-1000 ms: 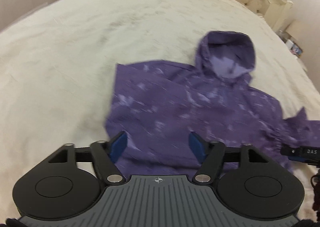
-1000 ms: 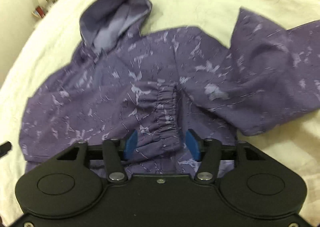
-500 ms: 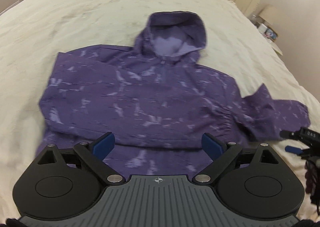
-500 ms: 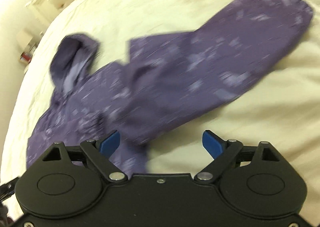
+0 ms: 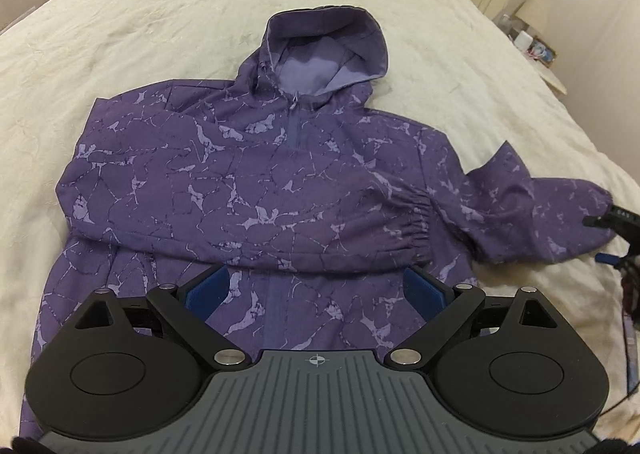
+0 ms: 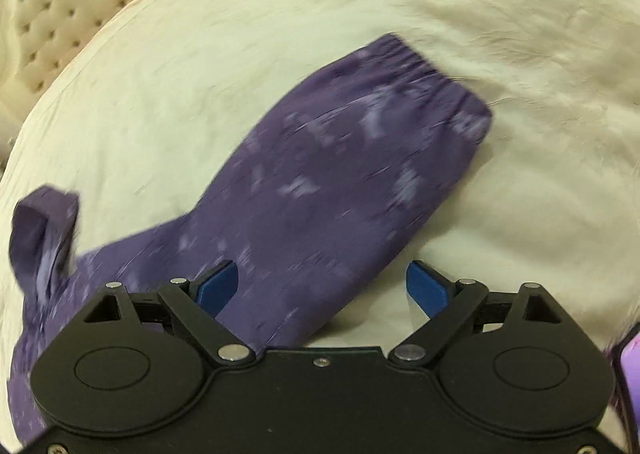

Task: Fold large clothes
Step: 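Grasp the other sleeve cuff with the right gripper and lift it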

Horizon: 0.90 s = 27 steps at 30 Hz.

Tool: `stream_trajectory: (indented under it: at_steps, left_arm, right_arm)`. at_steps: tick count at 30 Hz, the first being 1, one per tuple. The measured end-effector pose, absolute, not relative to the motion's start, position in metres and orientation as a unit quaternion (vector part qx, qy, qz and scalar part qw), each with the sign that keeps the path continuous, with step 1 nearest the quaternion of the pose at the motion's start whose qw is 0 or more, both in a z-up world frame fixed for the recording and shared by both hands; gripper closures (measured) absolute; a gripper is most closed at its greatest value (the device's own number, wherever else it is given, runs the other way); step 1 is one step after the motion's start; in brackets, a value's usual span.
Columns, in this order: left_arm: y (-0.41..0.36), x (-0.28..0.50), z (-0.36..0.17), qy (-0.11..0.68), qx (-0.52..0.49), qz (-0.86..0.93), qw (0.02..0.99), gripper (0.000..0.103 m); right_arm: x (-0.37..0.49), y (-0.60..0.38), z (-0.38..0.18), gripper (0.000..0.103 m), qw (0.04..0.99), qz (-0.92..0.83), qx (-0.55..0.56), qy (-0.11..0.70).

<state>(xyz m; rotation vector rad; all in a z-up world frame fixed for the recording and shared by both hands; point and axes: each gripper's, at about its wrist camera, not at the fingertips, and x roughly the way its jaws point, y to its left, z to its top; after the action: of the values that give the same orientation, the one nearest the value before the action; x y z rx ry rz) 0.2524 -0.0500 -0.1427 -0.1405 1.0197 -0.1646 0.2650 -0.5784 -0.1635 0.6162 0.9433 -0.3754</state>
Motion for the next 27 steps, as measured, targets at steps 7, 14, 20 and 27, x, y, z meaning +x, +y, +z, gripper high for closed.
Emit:
stream_trajectory:
  at_steps: [7, 14, 20, 27]
  left_arm:
    - [-0.051, 0.257, -0.149, 0.498, -0.062, -0.071, 0.862, 0.009]
    - [-0.047, 0.262, -0.156, 0.505, -0.063, -0.080, 0.857, 0.009]
    - [-0.035, 0.262, -0.160, 0.503, -0.071, -0.091, 0.857, 0.009]
    - [-0.004, 0.264, -0.165, 0.500, -0.088, -0.101, 0.856, 0.009]
  right_arm:
    - [0.270, -0.598, -0.169, 0.010, 0.827, -0.190, 0.316, 0.424]
    - [0.270, -0.598, -0.161, 0.071, 0.822, -0.216, 0.312, 0.425]
    - [0.267, -0.572, -0.118, 0.088, 0.857, -0.184, 0.276, 0.394]
    - [0.272, -0.500, -0.044, 0.089, 0.904, -0.109, 0.229, 0.345]
